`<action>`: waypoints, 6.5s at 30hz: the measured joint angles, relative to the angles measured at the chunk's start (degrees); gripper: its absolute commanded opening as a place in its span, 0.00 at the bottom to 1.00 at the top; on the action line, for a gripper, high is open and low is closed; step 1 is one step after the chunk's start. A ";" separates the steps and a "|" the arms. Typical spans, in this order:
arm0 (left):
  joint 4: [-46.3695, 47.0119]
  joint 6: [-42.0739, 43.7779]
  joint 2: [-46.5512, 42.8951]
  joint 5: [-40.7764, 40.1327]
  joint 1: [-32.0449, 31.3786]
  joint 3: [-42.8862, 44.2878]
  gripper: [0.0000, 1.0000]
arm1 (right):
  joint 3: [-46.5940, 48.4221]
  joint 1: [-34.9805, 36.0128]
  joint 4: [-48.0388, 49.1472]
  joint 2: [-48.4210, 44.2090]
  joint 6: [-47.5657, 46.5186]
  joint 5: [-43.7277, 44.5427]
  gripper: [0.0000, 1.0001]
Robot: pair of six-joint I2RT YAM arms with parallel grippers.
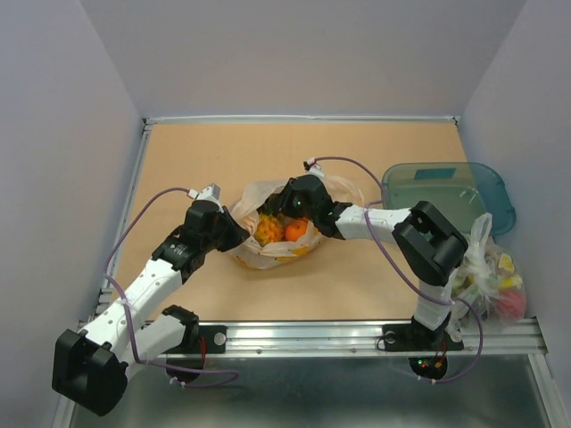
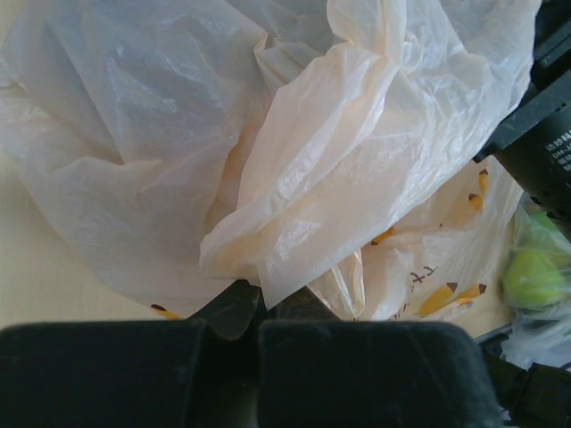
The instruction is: Untie the knot of the plastic bag and take out the fruit
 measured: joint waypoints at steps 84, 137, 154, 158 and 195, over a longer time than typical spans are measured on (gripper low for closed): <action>7.96 24.92 -9.75 0.68 -0.35 -1.68 0.00 | -14.21 -48.35 -9.25 -30.45 -30.14 16.63 0.57; 8.26 5.79 -5.07 2.78 -1.46 -9.16 0.00 | -22.91 23.58 -28.17 -30.23 -22.45 23.32 0.76; 7.65 4.90 -5.20 -0.02 -3.89 -9.16 0.00 | -10.54 19.93 -21.18 -16.02 -25.90 25.94 0.92; 7.17 4.46 -5.66 -0.87 -4.48 -9.16 0.00 | -10.54 17.16 -16.83 -13.60 -25.94 25.07 0.84; 6.40 4.07 -6.36 -4.55 -5.38 -9.16 0.00 | -7.48 16.50 -14.32 -33.42 -38.18 17.79 0.05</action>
